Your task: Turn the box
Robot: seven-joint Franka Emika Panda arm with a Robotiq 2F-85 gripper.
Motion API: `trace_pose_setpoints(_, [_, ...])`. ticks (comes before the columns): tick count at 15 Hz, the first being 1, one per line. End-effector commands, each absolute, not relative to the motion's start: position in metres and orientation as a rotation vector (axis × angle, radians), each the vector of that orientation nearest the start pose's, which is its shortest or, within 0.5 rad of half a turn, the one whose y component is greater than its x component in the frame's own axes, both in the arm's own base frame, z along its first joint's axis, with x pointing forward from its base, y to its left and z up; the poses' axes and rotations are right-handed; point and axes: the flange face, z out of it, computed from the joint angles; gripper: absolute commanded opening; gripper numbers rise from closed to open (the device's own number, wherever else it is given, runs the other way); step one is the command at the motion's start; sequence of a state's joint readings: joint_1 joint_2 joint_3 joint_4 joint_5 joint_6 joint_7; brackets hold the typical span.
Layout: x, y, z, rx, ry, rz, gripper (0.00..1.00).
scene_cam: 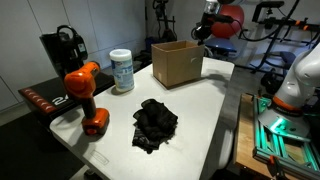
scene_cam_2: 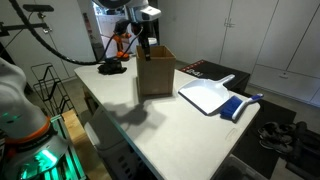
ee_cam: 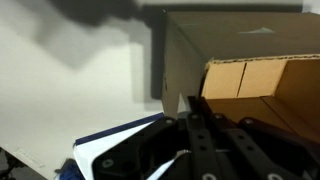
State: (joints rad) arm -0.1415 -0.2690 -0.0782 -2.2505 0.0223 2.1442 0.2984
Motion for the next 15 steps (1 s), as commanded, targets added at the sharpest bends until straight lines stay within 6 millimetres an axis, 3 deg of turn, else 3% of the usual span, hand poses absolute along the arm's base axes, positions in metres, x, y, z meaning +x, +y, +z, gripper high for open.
trace_pose_setpoints(1, [0.449,-0.086,0.500,-2.913,0.951,-0.303,0.01])
trace_pose_setpoints(9, [0.422,-0.064,0.500,-2.706,1.496,-0.374,0.01])
trace_pose_setpoints(15, [0.413,-0.052,0.502,-2.490,1.743,-0.377,0.01])
